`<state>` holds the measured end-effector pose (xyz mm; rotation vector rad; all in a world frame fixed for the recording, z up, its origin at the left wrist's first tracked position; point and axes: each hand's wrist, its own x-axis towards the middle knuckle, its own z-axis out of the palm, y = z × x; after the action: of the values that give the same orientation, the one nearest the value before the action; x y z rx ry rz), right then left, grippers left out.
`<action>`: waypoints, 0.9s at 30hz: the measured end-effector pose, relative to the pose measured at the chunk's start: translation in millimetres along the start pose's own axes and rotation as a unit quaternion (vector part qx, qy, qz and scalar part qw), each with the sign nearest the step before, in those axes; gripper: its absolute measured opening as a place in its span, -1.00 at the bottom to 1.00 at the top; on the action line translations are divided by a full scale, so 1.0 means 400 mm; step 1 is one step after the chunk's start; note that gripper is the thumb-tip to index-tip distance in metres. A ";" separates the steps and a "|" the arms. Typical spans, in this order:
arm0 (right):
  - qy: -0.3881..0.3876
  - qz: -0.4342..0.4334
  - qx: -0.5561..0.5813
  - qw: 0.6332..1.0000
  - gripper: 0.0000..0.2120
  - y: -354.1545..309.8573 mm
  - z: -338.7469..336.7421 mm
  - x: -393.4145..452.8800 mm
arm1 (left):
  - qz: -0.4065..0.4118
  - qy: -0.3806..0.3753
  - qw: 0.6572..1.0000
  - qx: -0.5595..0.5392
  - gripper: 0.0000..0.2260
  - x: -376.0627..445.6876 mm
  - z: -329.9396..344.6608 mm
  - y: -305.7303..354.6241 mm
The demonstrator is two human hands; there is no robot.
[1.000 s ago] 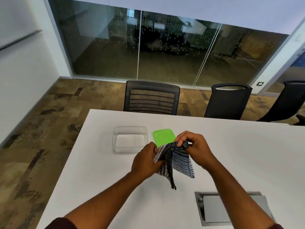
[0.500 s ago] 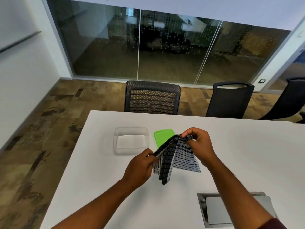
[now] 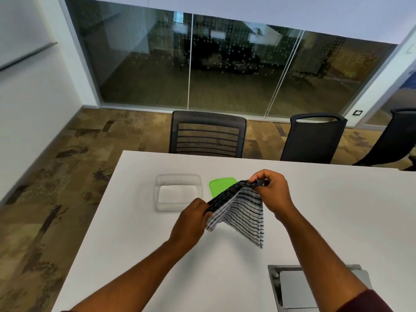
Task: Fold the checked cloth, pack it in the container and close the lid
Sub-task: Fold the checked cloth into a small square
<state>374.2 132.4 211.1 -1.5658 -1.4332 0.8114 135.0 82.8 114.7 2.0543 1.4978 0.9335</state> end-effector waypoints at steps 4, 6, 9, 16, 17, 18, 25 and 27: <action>-0.040 0.032 0.032 0.998 -0.75 0.055 -0.038 0.000 | 0.086 -0.013 0.995 0.043 -0.71 0.019 -0.068 -0.026; -0.075 0.031 0.057 0.995 -0.75 0.075 -0.049 -0.006 | 0.087 -0.022 0.995 0.034 -0.63 0.032 -0.099 -0.027; -0.112 0.028 0.068 0.991 -0.76 0.088 -0.056 -0.011 | 0.117 0.016 0.987 0.108 -0.52 0.056 -0.131 -0.025; -0.101 0.014 0.091 0.991 -0.80 0.080 -0.044 -0.009 | 0.089 -0.060 0.977 0.184 -0.45 0.078 -0.171 -0.033; -0.097 0.007 0.095 0.991 -0.78 0.077 -0.044 -0.010 | 0.087 -0.081 0.980 0.159 -0.59 0.082 -0.176 -0.033; -0.098 -0.005 0.087 0.991 -0.71 0.074 -0.043 -0.011 | 0.095 -0.087 0.980 0.150 -0.74 0.086 -0.176 -0.035; -0.091 -0.140 -0.054 0.984 -0.70 0.056 -0.037 -0.012 | 0.134 -0.050 0.975 0.169 -0.75 0.074 -0.203 -0.056; -0.077 -0.144 -0.055 0.985 -0.77 0.058 -0.037 -0.011 | 0.113 -0.059 0.984 0.128 -0.64 0.074 -0.212 -0.054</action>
<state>396.9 126.0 196.3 -1.3549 -1.7950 0.7022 64.3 113.9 165.6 2.4588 1.4039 0.7144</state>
